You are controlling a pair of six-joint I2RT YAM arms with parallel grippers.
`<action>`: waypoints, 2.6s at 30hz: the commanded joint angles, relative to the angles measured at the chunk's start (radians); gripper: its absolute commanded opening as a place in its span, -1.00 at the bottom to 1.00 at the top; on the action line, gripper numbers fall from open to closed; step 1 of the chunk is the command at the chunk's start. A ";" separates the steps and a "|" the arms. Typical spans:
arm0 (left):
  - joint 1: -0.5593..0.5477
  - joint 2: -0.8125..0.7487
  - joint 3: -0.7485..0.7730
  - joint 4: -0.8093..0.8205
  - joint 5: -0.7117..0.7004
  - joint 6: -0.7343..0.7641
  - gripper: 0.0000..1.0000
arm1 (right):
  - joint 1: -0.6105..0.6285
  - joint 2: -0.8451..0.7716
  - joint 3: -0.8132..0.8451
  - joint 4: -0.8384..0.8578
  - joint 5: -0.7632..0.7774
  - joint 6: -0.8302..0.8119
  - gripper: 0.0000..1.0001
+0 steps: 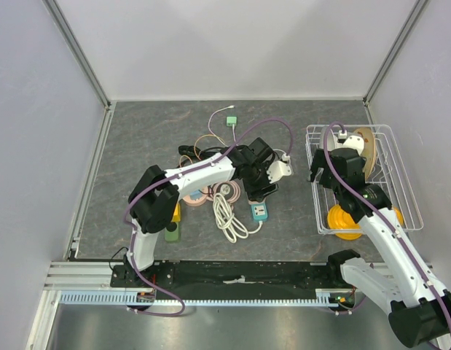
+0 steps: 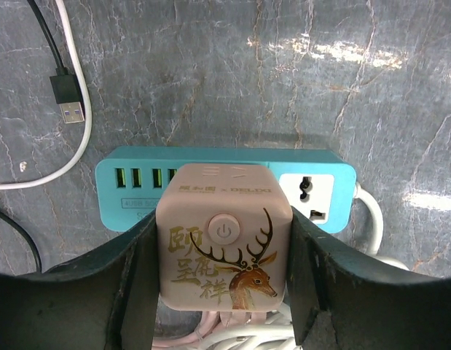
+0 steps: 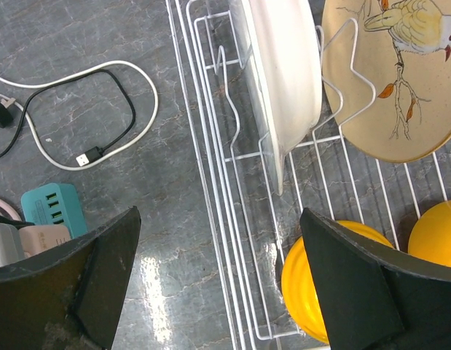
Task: Insert the plug
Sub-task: Insert the plug into the socket, then press the plug into the socket.
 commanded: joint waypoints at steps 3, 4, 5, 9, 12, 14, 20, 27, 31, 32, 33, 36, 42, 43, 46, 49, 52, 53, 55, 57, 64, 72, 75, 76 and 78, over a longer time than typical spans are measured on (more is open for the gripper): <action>-0.003 0.065 -0.084 -0.020 0.010 -0.023 -0.97 | -0.006 -0.005 -0.008 0.030 -0.015 -0.007 0.96; -0.003 0.065 -0.105 -0.011 0.008 -0.032 -0.97 | -0.006 -0.005 -0.008 0.030 -0.015 -0.007 0.96; -0.004 0.056 -0.121 0.005 0.007 -0.038 -0.97 | -0.006 -0.005 -0.008 0.030 -0.016 -0.006 0.96; 0.005 0.001 -0.251 0.107 0.028 -0.083 -0.97 | -0.006 -0.015 -0.019 0.030 -0.012 -0.009 0.96; 0.013 -0.047 -0.362 0.202 0.034 -0.111 -0.97 | -0.007 -0.022 -0.028 0.030 -0.013 -0.009 0.96; 0.020 -0.064 -0.434 0.268 0.056 -0.134 -0.97 | -0.006 -0.019 -0.031 0.031 -0.015 -0.007 0.96; 0.034 -0.050 -0.489 0.341 0.131 -0.193 -0.97 | -0.006 -0.005 -0.028 0.041 -0.028 -0.003 0.96; 0.033 -0.029 -0.485 0.324 0.151 -0.223 -0.97 | -0.007 -0.008 -0.026 0.041 -0.033 -0.004 0.96; 0.033 -0.075 -0.517 0.339 0.125 -0.249 -0.93 | -0.006 -0.009 -0.017 0.044 -0.053 -0.010 0.96; 0.031 -0.090 -0.524 0.344 0.113 -0.247 -0.83 | -0.006 -0.008 -0.014 0.045 -0.058 -0.012 0.96; 0.031 -0.117 -0.529 0.350 0.099 -0.246 -0.67 | -0.007 -0.005 -0.011 0.048 -0.071 -0.017 0.96; 0.031 -0.188 -0.552 0.376 0.047 -0.238 0.11 | -0.007 0.006 -0.005 0.065 -0.099 -0.032 0.96; 0.033 -0.292 -0.552 0.425 0.056 -0.246 0.88 | -0.006 0.035 0.032 0.073 -0.168 -0.067 0.96; 0.034 -0.318 -0.551 0.431 0.059 -0.256 0.95 | -0.007 0.046 0.037 0.074 -0.192 -0.078 0.96; 0.034 -0.366 -0.535 0.449 0.062 -0.281 0.99 | -0.007 0.058 0.055 0.076 -0.234 -0.087 0.96; 0.040 -0.442 -0.540 0.492 0.051 -0.324 0.99 | -0.006 0.078 0.079 0.074 -0.278 -0.089 0.96; 0.074 -0.516 -0.555 0.548 0.056 -0.396 0.99 | 0.001 0.112 0.099 0.068 -0.361 -0.067 0.96; 0.088 -0.577 -0.572 0.563 0.054 -0.417 0.99 | 0.007 0.123 0.101 0.068 -0.375 -0.046 0.96; 0.140 -0.640 -0.598 0.618 0.031 -0.497 0.99 | 0.040 0.152 0.112 0.065 -0.404 -0.023 0.96; 0.201 -0.735 -0.642 0.650 -0.074 -0.601 0.98 | 0.079 0.182 0.121 0.061 -0.383 0.006 0.96; 0.298 -0.998 -0.728 0.614 -0.427 -0.684 0.99 | 0.287 0.339 0.205 0.018 -0.242 0.126 0.91; 0.309 -1.224 -0.903 0.673 -0.733 -0.534 0.99 | 0.360 0.512 0.273 -0.021 -0.279 0.161 0.88; 0.309 -1.253 -0.939 0.672 -0.774 -0.500 0.99 | 0.372 0.554 0.291 -0.016 -0.288 0.171 0.88; 0.309 -1.256 -0.945 0.672 -0.782 -0.496 0.99 | 0.376 0.566 0.299 -0.018 -0.292 0.171 0.89; 0.309 -1.257 -0.965 0.692 -0.790 -0.474 0.98 | 0.379 0.598 0.302 -0.019 -0.303 0.177 0.89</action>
